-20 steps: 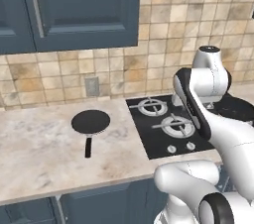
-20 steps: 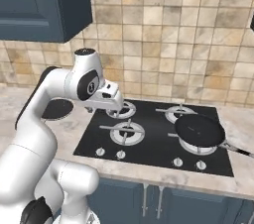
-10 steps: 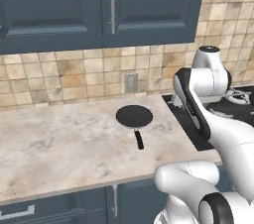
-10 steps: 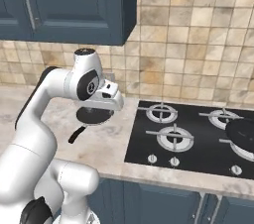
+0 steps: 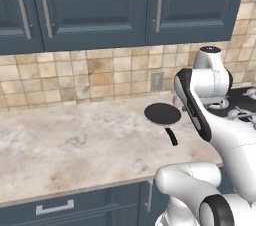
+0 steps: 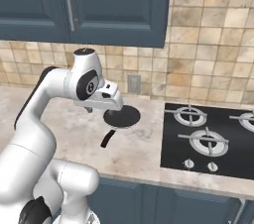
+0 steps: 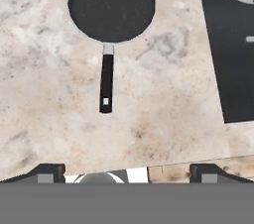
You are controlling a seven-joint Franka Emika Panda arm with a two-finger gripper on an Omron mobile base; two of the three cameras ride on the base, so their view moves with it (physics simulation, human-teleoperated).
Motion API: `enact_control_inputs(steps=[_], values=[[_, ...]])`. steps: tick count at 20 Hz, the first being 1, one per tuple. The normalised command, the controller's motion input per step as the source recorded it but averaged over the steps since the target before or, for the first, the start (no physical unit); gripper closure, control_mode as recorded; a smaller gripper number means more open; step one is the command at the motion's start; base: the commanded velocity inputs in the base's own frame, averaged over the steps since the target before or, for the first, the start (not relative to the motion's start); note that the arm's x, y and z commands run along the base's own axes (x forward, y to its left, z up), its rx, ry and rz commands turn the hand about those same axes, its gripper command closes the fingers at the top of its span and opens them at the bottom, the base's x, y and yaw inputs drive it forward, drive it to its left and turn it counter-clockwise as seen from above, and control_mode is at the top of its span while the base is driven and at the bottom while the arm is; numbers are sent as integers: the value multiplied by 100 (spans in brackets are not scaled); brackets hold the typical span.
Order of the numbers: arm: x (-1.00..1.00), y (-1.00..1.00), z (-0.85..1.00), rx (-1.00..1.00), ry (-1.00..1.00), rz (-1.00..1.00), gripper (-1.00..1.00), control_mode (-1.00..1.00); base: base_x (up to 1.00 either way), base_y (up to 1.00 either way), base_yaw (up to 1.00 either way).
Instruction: Place both pans onto different burners. Then place the sweet potato and the steak on different pans.
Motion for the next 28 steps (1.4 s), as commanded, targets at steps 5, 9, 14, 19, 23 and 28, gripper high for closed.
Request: enact_control_inputs(steps=[5,9,14,19,23,28], values=[[0,0,0,0,0,0,-100,100,5,43,0],[22,16,-1,0,0,0,-100,-100,5,7,0],[40,3,-18,0,0,0,-100,-100,0,0,0],[31,-2,-61,0,0,0,-100,-100,0,0,0],[4,-6,-73,1,0,0,-100,-100,0,0,0],[18,-6,-62,1,0,0,-100,-100,0,0,0]])
